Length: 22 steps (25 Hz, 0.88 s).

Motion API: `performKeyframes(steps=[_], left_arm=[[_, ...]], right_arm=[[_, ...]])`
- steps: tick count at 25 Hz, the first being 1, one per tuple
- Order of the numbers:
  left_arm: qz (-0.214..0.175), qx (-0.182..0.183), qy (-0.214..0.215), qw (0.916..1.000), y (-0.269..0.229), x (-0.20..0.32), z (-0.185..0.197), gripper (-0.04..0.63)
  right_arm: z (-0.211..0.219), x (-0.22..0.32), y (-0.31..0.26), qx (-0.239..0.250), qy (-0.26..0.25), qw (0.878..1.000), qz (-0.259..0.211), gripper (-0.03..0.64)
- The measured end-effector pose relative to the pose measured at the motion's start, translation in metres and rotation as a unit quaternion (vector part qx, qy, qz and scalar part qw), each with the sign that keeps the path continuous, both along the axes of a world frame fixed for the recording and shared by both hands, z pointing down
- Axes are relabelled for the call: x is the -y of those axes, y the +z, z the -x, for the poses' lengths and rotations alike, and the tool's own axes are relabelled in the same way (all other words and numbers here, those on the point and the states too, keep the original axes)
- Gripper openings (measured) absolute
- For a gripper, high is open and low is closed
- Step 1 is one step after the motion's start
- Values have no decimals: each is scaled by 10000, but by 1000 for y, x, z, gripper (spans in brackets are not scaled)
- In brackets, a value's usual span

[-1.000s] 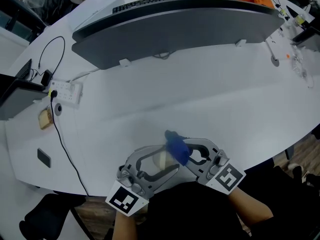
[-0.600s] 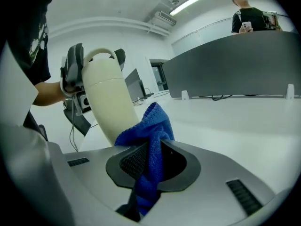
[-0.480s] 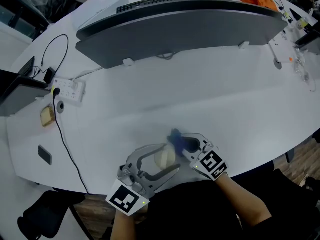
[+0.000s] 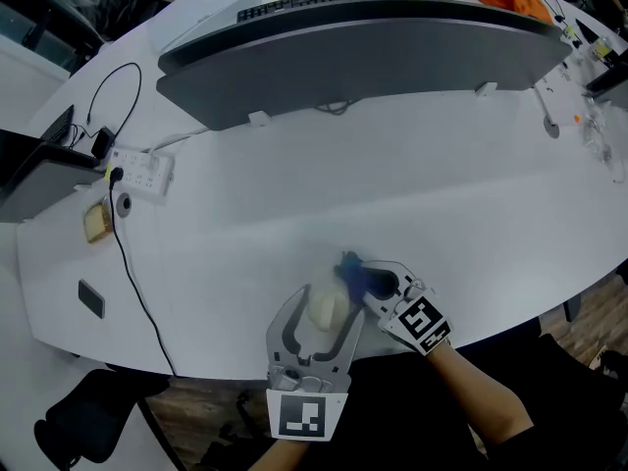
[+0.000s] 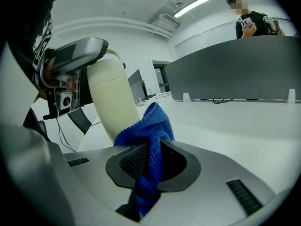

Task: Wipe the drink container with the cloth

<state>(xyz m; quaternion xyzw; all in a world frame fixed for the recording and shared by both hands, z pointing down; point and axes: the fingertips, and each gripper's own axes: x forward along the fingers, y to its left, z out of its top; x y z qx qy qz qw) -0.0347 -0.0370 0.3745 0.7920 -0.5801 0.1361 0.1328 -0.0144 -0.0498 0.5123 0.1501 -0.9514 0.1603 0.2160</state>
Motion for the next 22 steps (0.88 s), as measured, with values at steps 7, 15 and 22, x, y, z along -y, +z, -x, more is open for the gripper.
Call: performKeyframes(steps=[7, 15, 22], left_arm=[[-449, 54, 1963, 9795, -6, -2, -15, 279], [-351, -304, 3783, 9245, -5, -12, -28, 279], [-390, -461, 3637, 9295, -3, -13, -26, 279]], right_arm=[[-7, 3, -22, 227, 213, 9995, 1, 44], [-7, 3, -118, 1222, 15, 9908, -587, 44], [-3, 2, -33, 225, -185, 9994, 211, 43]])
